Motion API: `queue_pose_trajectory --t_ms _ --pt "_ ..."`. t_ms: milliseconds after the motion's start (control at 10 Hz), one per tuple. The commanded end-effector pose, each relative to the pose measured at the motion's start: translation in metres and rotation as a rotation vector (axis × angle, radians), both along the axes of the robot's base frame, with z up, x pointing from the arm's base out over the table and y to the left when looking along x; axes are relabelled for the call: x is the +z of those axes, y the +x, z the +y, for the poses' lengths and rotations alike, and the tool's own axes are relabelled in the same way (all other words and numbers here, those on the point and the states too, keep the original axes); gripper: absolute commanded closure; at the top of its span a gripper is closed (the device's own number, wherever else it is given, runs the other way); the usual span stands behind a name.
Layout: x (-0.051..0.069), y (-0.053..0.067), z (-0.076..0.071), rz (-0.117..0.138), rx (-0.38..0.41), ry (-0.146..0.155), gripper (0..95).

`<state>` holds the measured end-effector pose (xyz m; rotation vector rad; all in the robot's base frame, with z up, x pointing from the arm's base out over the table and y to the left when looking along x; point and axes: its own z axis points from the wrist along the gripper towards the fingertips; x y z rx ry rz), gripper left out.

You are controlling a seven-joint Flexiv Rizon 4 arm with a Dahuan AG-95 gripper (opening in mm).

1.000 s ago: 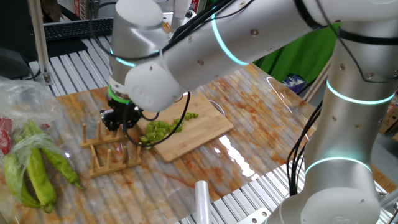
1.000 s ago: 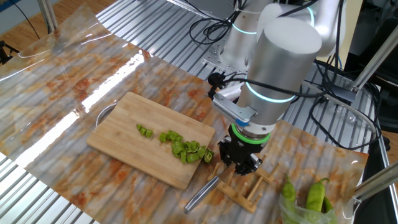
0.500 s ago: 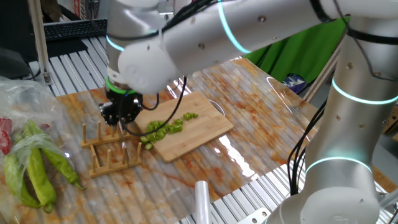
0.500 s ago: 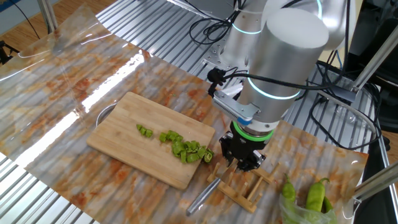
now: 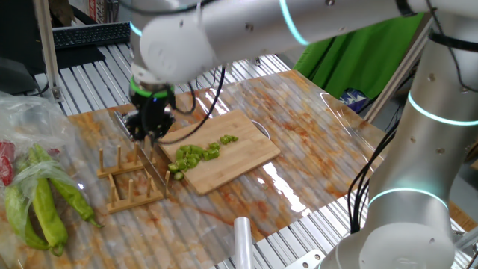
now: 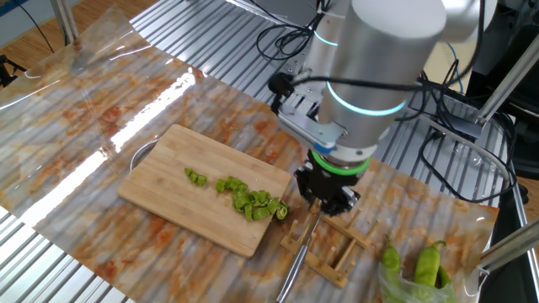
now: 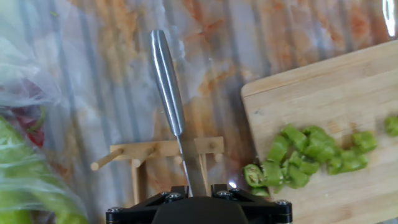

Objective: Chop the chili peppers

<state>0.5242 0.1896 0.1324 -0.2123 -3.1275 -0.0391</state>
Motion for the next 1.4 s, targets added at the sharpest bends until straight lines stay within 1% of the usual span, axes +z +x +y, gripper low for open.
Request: queue_pose_trajectory --t_ms 100,200,400,500,700,900,1000,1100,1400 --pt "0.003 0.003 -0.015 -0.001 0.033 0.001 76.0" --pt "0.003 0.004 -0.023 -0.003 0.049 0.000 76.0" --pt "0.003 0.008 -0.045 -0.008 0.088 0.001 76.0" --pt "0.002 0.010 -0.055 -0.009 0.103 0.002 76.0" --pt "0.000 0.012 -0.072 -0.018 0.131 0.005 76.0" --pt "-0.003 0.013 -0.080 -0.023 0.155 0.016 76.0" --pt "-0.006 0.013 -0.089 -0.029 0.174 0.020 76.0" --pt "-0.008 0.014 -0.097 -0.031 0.186 0.029 95.0" --pt "-0.013 0.015 -0.112 -0.041 0.213 0.028 95.0"
